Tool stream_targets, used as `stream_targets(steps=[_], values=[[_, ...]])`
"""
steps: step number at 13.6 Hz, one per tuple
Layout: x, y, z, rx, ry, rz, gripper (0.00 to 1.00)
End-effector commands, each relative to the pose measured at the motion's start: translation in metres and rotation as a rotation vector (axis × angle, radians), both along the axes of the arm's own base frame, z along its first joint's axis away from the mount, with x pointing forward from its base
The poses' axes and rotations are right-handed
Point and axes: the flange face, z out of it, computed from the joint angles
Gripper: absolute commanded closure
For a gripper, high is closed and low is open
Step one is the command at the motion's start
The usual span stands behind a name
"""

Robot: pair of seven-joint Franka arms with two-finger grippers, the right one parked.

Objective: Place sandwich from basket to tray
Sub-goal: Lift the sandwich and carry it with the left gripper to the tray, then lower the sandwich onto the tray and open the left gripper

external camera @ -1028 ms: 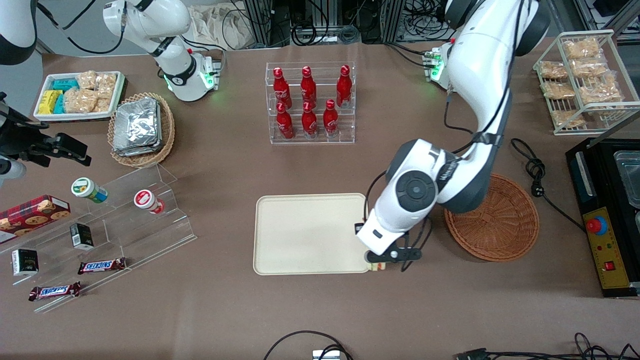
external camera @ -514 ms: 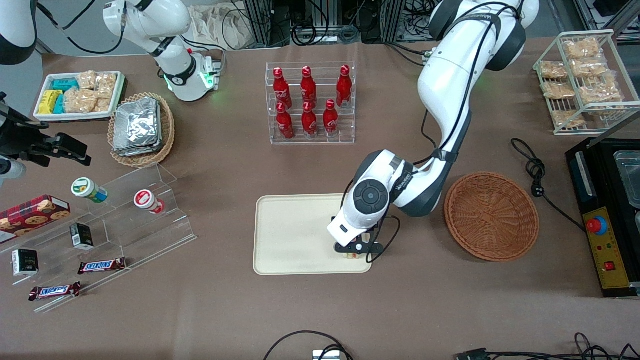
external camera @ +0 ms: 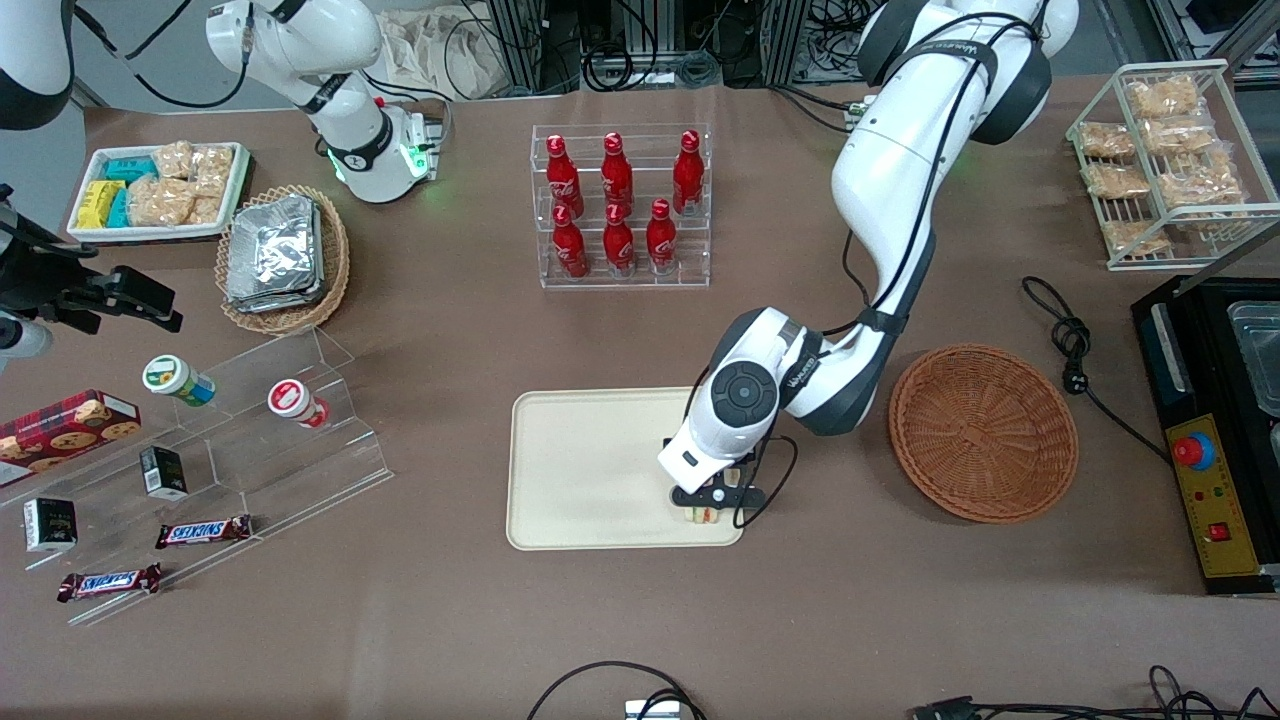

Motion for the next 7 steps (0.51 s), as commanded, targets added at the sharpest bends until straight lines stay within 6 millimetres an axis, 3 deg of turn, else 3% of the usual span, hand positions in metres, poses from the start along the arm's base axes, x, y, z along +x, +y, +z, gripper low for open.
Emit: stream_targets(steps=[1, 4, 7], values=[[0.005, 0.006, 0.018, 0.0, -0.032, -0.003, 0.0], [0.015, 0.022, 0.042, -0.004, -0.046, 0.032, 0.0], [0.018, 0.054, 0.072, 0.01, -0.047, 0.065, 0.0]])
